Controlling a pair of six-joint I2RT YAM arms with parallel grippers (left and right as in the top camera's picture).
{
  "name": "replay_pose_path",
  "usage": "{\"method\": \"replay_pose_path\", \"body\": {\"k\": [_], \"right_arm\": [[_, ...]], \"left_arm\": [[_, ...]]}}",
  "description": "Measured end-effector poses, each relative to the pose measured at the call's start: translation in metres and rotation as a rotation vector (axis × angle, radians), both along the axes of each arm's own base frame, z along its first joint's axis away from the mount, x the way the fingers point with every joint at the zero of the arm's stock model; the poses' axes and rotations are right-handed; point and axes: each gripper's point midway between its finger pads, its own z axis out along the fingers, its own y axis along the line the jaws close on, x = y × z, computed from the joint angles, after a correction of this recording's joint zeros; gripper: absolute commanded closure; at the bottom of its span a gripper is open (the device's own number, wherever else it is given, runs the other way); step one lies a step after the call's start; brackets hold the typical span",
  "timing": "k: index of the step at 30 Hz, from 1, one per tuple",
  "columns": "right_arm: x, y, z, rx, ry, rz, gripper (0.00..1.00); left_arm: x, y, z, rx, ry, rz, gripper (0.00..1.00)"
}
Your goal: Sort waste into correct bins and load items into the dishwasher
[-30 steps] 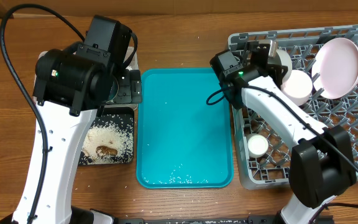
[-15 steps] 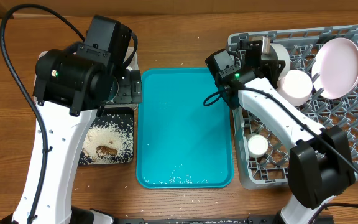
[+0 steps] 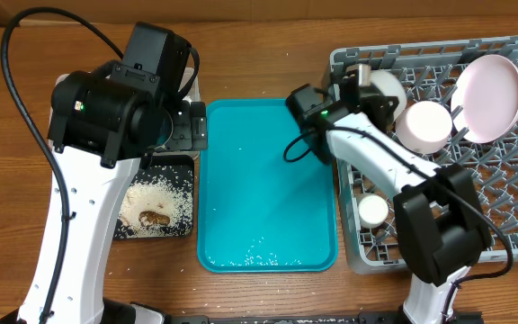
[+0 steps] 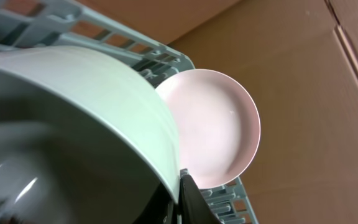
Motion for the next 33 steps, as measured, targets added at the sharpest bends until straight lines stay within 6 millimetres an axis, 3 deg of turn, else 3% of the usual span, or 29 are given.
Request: {"method": "replay_pose_path", "body": {"k": [3, 6, 8, 10, 11, 18, 23, 33], "right_arm": [[-0.006, 0.011, -0.001, -0.023, 0.044, 0.034, 0.93], [-0.012, 0.019, -0.002, -0.036, 0.074, 0.056, 0.8], [-0.017, 0.022, -0.003, -0.041, 0.094, 0.065, 0.59], [-0.023, 0.024, -0.004, -0.049, 0.119, 0.071, 0.19], [-0.027, 0.024, -0.005, -0.049, 0.129, 0.071, 0.14], [-0.047, 0.015, -0.002, -0.025, 0.188, 0.025, 0.08], [-0.049, 0.025, 0.02, 0.119, 0.101, -0.002, 0.07], [-0.071, 0.066, 0.124, 0.672, -0.108, 0.104, 0.04]], "left_arm": [[0.0, 0.0, 0.0, -0.002, 0.001, 0.0, 0.0], [0.0, 0.0, 0.0, -0.002, 0.001, 0.0, 0.0], [0.0, 0.0, 0.0, -0.002, 0.001, -0.001, 0.0], [0.0, 0.0, 0.0, -0.002, 0.001, 0.0, 0.0], [0.0, 0.0, 0.0, -0.003, 0.001, 0.0, 0.0], [0.0, 0.0, 0.0, -0.002, 0.001, -0.001, 0.0], [0.0, 0.0, 0.0, -0.002, 0.001, 0.0, 0.0], [0.0, 0.0, 0.0, -0.002, 0.001, -0.001, 0.0]]}}
